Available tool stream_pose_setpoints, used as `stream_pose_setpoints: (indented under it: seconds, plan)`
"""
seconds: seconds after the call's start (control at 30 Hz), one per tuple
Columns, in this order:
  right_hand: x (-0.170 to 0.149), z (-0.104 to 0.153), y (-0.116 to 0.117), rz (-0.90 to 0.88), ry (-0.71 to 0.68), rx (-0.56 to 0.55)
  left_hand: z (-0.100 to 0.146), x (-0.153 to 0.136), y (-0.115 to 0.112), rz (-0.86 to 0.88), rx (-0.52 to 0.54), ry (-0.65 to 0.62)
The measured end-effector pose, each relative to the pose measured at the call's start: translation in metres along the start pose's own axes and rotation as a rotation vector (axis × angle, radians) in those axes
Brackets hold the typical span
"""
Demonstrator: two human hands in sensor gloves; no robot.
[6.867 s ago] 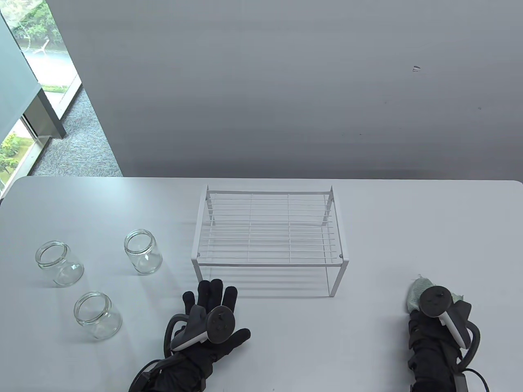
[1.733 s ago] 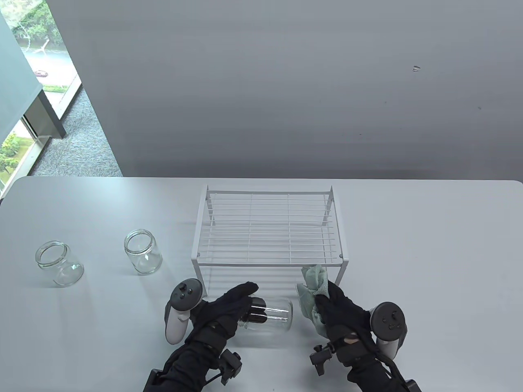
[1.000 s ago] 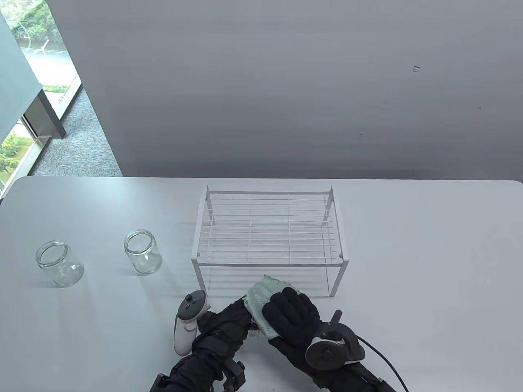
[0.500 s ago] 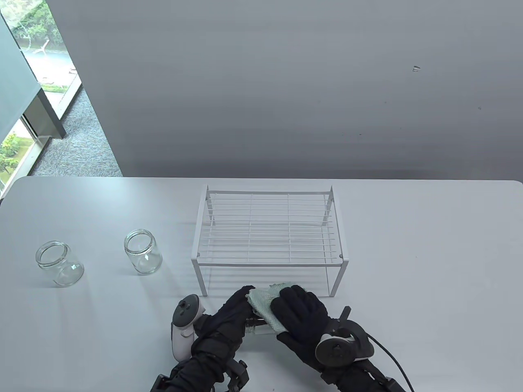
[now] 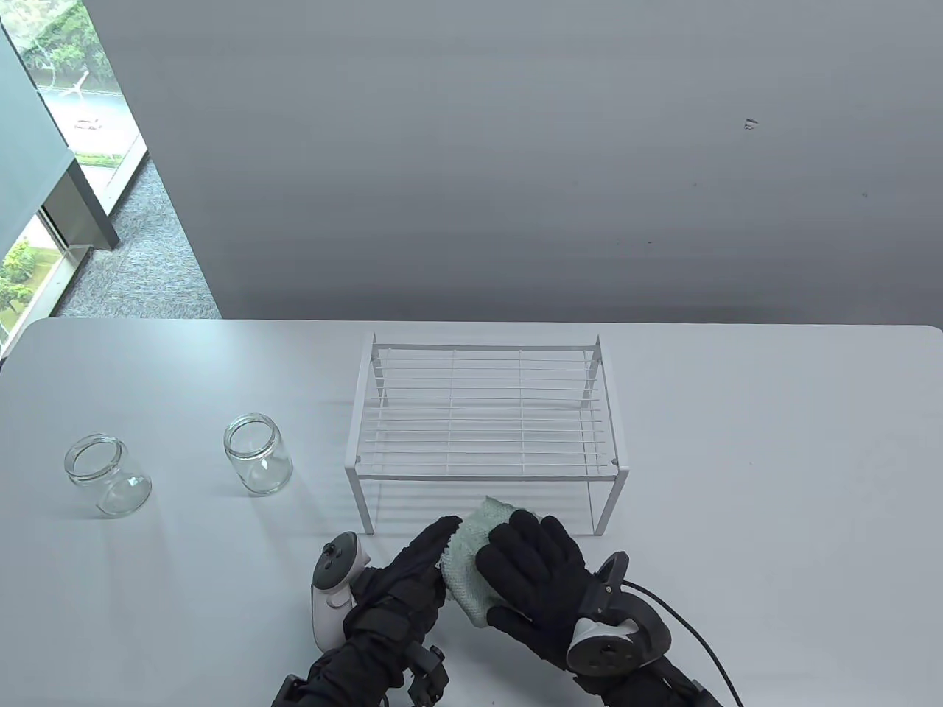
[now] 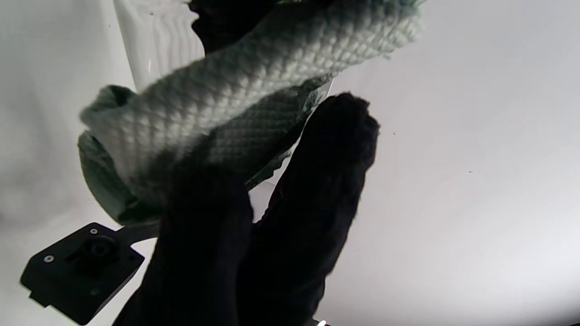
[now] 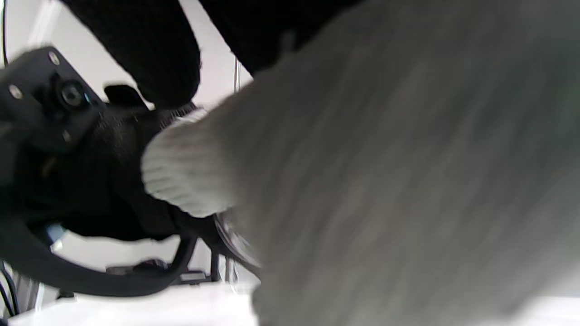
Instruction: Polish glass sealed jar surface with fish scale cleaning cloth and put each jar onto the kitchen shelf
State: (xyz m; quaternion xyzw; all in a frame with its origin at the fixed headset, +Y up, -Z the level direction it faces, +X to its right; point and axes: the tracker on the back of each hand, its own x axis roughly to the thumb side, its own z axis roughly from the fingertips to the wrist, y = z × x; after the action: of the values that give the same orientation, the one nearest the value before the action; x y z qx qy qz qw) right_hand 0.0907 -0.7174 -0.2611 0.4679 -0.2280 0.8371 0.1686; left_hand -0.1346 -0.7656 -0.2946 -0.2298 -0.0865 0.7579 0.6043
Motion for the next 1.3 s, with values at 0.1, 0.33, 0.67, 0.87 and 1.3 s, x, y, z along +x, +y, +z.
stream_pose_setpoints:
  seconds: [0.1, 0.33, 0.67, 0.87, 1.3]
  plan:
    - [0.003, -0.001, 0.011, 0.052, 0.034, 0.102, 0.000, 0.001, -0.011, -0.031, -0.060, 0.015]
    - [-0.023, 0.008, 0.007, -0.228, 0.280, -0.067, 0.002, 0.007, -0.016, -0.139, -0.034, -0.019]
    - [-0.023, 0.010, 0.012, -0.342, 0.395, -0.032, 0.000, 0.004, -0.019, -0.175, -0.037, 0.012]
    - [-0.016, 0.003, 0.007, -0.344, 0.238, 0.064, 0.002, 0.005, -0.014, -0.174, 0.028, 0.014]
    - [-0.018, 0.005, 0.010, -0.281, 0.324, 0.029, 0.002, 0.010, -0.021, -0.206, -0.075, -0.058]
